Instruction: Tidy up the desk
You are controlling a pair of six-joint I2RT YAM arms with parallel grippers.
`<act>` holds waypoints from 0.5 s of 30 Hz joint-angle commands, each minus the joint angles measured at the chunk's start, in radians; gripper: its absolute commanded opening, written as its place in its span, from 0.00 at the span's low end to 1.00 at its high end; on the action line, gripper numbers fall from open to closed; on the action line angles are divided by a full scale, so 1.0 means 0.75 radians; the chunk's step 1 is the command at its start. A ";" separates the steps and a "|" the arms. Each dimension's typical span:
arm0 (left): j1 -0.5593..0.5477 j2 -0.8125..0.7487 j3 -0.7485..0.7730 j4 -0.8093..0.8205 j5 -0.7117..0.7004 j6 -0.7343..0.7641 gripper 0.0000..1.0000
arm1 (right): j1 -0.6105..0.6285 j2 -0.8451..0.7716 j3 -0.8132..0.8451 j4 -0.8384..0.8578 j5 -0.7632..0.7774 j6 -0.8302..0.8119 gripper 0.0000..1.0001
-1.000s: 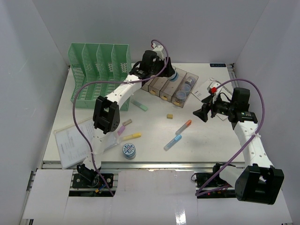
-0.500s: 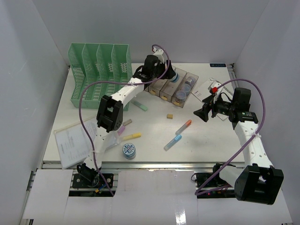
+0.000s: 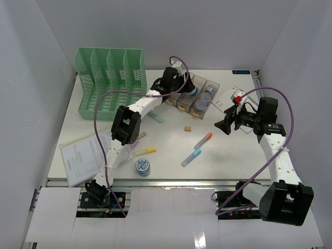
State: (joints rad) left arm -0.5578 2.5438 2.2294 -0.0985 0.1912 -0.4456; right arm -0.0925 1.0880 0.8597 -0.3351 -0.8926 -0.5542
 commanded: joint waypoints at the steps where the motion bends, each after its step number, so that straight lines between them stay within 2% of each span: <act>1: 0.002 -0.067 0.069 0.032 -0.032 -0.021 0.63 | -0.010 0.004 0.001 0.026 -0.036 0.009 0.90; 4: 0.003 -0.081 0.072 0.020 -0.031 -0.019 0.74 | -0.011 0.006 -0.001 0.026 -0.039 0.007 0.90; 8: 0.003 -0.104 0.073 0.001 -0.024 -0.006 0.85 | -0.014 0.011 -0.009 0.023 -0.059 -0.001 0.90; 15: 0.003 -0.155 0.065 -0.014 -0.015 0.012 0.93 | -0.018 0.021 -0.014 0.016 -0.074 -0.021 0.90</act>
State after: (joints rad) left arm -0.5587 2.5413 2.2410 -0.1047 0.1825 -0.4486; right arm -0.0988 1.0992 0.8570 -0.3351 -0.9153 -0.5564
